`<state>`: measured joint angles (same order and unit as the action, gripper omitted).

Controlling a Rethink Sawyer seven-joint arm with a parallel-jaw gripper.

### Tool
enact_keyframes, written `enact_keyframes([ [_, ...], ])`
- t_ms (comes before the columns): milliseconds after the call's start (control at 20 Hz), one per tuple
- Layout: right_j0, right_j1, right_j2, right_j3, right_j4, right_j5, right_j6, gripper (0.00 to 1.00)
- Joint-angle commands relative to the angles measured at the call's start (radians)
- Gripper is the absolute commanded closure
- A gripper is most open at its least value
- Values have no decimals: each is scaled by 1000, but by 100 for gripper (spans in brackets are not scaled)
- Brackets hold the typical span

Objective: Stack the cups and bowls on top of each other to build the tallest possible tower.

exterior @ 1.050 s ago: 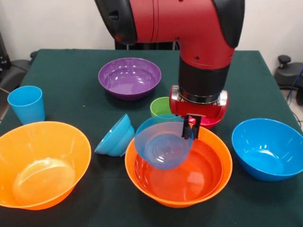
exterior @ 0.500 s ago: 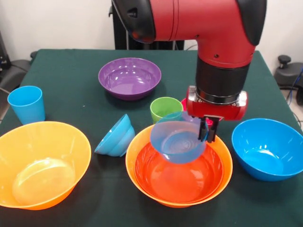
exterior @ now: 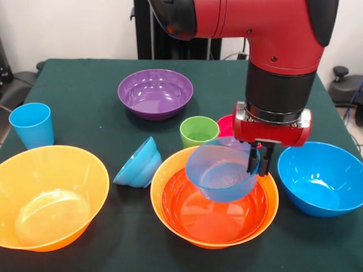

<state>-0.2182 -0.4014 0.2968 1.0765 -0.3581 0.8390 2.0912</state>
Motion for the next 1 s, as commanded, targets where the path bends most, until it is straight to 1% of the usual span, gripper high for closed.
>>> enact_keyframes([
  [50, 23, 37, -40, -85, 13, 77, 102, 100],
  [350, 23, 42, -54, -87, 28, 72, 82, 100],
  [650, 35, 39, -75, -54, 37, 31, 88, 100],
  [1000, 47, 37, -88, -44, 48, 25, 100, 100],
])
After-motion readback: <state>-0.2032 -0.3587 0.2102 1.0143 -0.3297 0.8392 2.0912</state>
